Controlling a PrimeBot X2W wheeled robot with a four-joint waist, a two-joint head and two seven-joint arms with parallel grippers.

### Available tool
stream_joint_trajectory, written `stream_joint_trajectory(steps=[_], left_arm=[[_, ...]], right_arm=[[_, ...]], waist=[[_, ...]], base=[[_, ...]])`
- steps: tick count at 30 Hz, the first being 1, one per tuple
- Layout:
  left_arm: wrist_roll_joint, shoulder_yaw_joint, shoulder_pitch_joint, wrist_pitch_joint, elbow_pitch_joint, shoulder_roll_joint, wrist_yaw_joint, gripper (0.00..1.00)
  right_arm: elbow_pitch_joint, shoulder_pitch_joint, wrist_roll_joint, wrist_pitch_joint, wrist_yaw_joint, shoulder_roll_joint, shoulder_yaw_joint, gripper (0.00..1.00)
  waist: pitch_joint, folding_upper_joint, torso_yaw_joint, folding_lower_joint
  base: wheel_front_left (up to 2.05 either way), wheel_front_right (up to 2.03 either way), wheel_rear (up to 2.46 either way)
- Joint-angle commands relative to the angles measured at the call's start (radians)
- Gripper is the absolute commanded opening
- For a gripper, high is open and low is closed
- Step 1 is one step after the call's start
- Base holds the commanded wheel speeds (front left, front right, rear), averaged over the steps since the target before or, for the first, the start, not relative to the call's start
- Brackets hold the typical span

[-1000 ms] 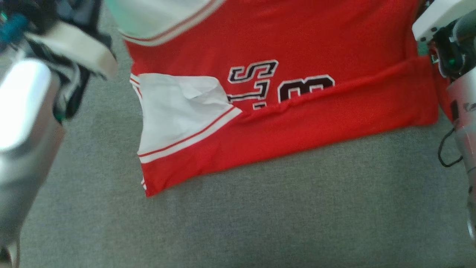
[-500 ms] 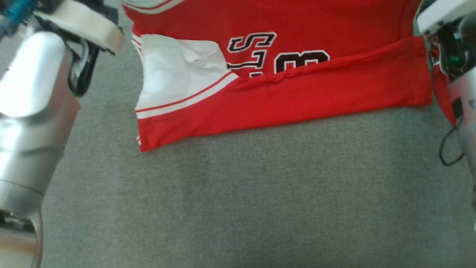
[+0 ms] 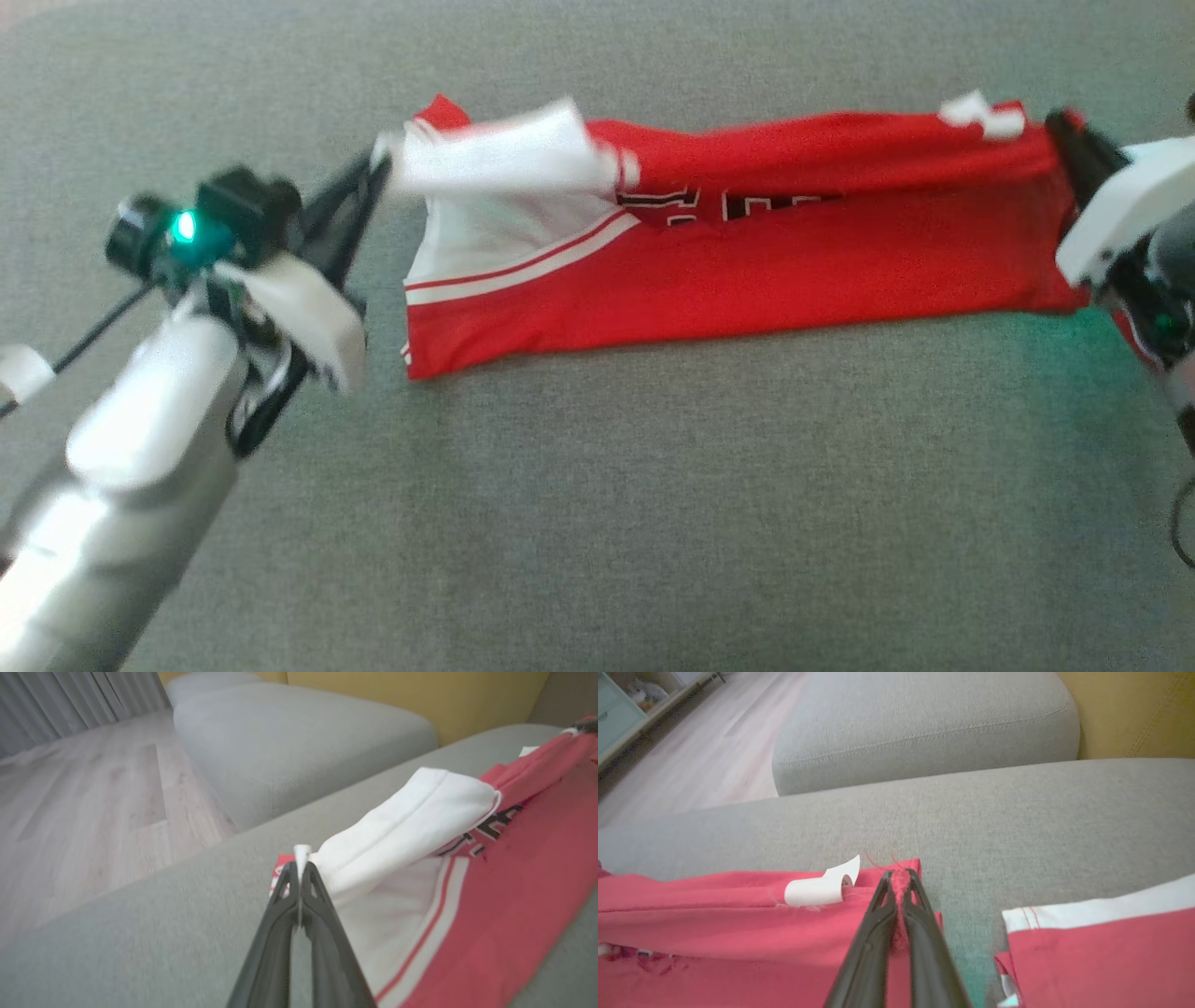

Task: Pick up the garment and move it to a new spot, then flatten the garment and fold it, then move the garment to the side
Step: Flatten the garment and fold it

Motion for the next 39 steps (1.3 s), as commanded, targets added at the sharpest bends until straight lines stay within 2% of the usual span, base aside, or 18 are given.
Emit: stream_joint_trajectory(steps=[1, 7, 11, 20, 26, 27, 28, 29, 30, 31, 35, 36, 39], left_arm=[[-0.017, 0.022, -0.006, 0.035, -0.048, 0.061, -0.002, 0.00], [-0.073, -0.038, 0.095, 0.186, -0.167, 0.125, -0.009, 0.00], [-0.091, -0.051, 0.122, 0.242, -0.219, 0.149, -0.004, 0.00], [-0.069, -0.066, 0.120, 0.260, -0.245, 0.155, 0.024, 0.00], [-0.069, -0.072, 0.116, 0.262, -0.234, 0.151, 0.027, 0.00], [-0.070, -0.073, 0.116, 0.265, -0.230, 0.152, 0.028, 0.00], [-0.072, -0.075, 0.117, 0.270, -0.225, 0.152, 0.028, 0.00], [-0.076, -0.075, 0.119, 0.273, -0.222, 0.152, 0.029, 0.21], [-0.077, -0.074, 0.121, 0.272, -0.219, 0.153, 0.032, 0.73], [-0.076, -0.072, 0.123, 0.266, -0.218, 0.154, 0.037, 1.00], [-0.066, -0.042, 0.118, 0.205, -0.222, 0.150, 0.079, 1.00], [-0.066, -0.015, 0.113, 0.152, -0.223, 0.138, 0.108, 1.00], [-0.075, 0.040, 0.112, 0.044, -0.223, 0.104, 0.162, 1.00]], right_arm=[[-0.045, 0.025, 0.013, 0.015, -0.001, -0.043, 0.030, 0.00], [-0.124, 0.072, 0.025, 0.080, -0.001, -0.131, 0.148, 0.00], [-0.149, 0.078, 0.025, 0.115, -0.001, -0.158, 0.213, 0.00], [-0.175, 0.073, 0.045, 0.202, -0.001, -0.199, 0.306, 0.00], [-0.170, 0.056, 0.036, 0.198, -0.001, -0.214, 0.342, 0.00], [-0.164, 0.050, 0.030, 0.181, -0.001, -0.212, 0.339, 0.20], [-0.154, 0.048, 0.031, 0.168, -0.001, -0.205, 0.333, 1.00], [-0.147, 0.046, 0.034, 0.158, -0.001, -0.196, 0.329, 1.00], [-0.140, 0.043, 0.039, 0.148, -0.001, -0.187, 0.324, 1.00], [-0.133, 0.040, 0.042, 0.137, -0.001, -0.182, 0.318, 1.00], [-0.100, 0.015, 0.052, 0.046, -0.001, -0.163, 0.261, 1.00], [-0.089, -0.004, 0.027, -0.036, -0.001, -0.153, 0.231, 1.00], [-0.080, -0.025, 0.015, -0.174, -0.001, -0.116, 0.163, 1.00]], waist=[[-0.013, -0.0001, 0.006, 0.0002], [-0.026, -0.0001, -0.003, 0.0002], [-0.027, -0.0001, -0.010, 0.0002], [-0.023, -0.0001, -0.024, 0.0002], [-0.019, -0.0001, -0.034, 0.0002], [-0.019, -0.0001, -0.036, 0.0002], [-0.020, -0.0001, -0.038, 0.0002], [-0.023, -0.0001, -0.040, 0.0002], [-0.026, -0.0001, -0.043, 0.0002], [-0.031, -0.0001, -0.045, 0.0002], [-0.058, -0.0001, -0.051, 0.0002], [-0.075, -0.0001, -0.052, 0.0002], [-0.105, -0.0001, -0.054, 0.0002]], base=[[0.00, 0.00, 0.00], [0.00, 0.00, 0.00], [0.00, 0.00, 0.00], [0.00, 0.00, 0.00], [0.00, 0.00, 0.00], [0.00, 0.00, 0.00], [0.00, 0.00, 0.00], [0.00, 0.00, 0.00], [0.00, 0.00, 0.00], [0.00, 0.00, 0.00], [0.00, 0.00, 0.00], [0.00, 0.00, 0.00], [0.00, 0.00, 0.00]])
